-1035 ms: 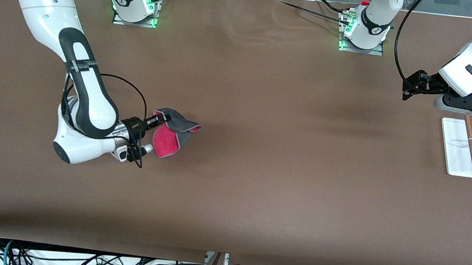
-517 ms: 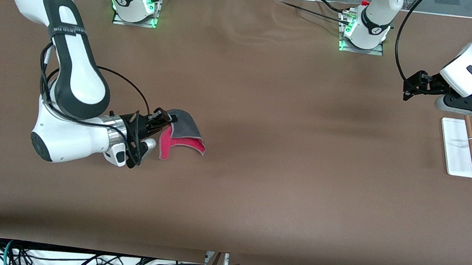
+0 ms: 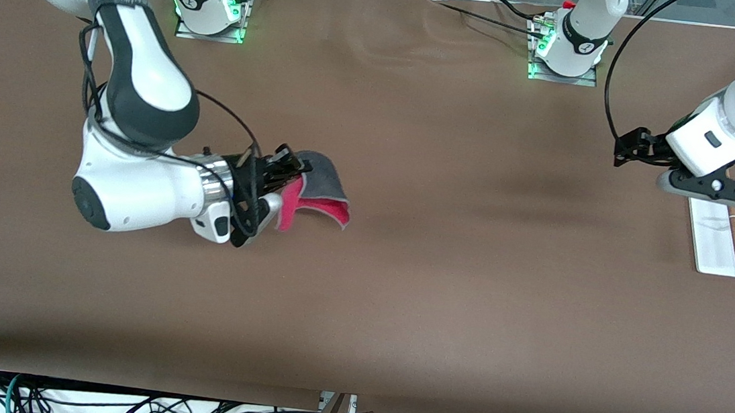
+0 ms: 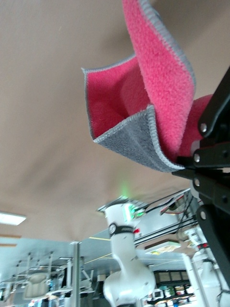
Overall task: Pass towel and hang on rack
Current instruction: 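Lift the towel with the right gripper while the left gripper approaches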
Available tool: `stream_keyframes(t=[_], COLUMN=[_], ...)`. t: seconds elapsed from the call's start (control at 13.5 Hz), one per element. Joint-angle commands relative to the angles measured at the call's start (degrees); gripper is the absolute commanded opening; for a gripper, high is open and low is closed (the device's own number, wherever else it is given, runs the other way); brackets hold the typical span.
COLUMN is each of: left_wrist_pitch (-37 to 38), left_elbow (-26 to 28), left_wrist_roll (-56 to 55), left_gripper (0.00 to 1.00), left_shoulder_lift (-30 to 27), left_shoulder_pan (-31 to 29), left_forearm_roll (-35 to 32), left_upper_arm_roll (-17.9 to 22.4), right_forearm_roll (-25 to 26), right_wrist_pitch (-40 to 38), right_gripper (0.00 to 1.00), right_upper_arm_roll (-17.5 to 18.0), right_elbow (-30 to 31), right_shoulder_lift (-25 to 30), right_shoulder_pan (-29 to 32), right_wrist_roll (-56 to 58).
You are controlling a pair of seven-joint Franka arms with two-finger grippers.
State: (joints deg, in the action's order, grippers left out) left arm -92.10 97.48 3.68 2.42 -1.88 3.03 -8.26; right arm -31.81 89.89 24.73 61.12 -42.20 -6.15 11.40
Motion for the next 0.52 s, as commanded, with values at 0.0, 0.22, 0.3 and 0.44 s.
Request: stream_keyframes(t=[0.0, 0.22, 0.3, 0.44], left_wrist_pitch=[0.9, 1.0, 1.0, 1.0], left_elbow=[-1.8, -1.6, -1.7, -1.6], left_wrist_roll=[12.3, 26.9, 32.9, 44.5], left_gripper=[1.0, 1.0, 1.0, 1.0], left_shoulder_lift=[2.7, 3.9, 4.4, 6.1], left_shoulder_pan=[-0.8, -1.9, -1.5, -0.7], left_forearm_roll=[5.6, 13.6, 15.4, 20.9], left_upper_arm_roll=[-0.1, -0.2, -0.3, -0.8], right_forearm_roll=[3.4, 5.4, 5.4, 5.4], right_wrist_pitch=[3.7, 5.8, 7.3, 10.7], right_gripper=[0.0, 0.0, 0.0, 0.0], right_upper_arm_roll=[4.8, 9.6, 11.1, 14.4], right_elbow=[-1.1, -1.1, -1.1, -1.1], right_shoulder_lift=[1.1, 1.2, 1.6, 1.7], right_shoulder_pan=[-0.3, -0.4, -0.8, -1.1], right_wrist_roll=[-5.7, -7.7, -8.1, -9.9])
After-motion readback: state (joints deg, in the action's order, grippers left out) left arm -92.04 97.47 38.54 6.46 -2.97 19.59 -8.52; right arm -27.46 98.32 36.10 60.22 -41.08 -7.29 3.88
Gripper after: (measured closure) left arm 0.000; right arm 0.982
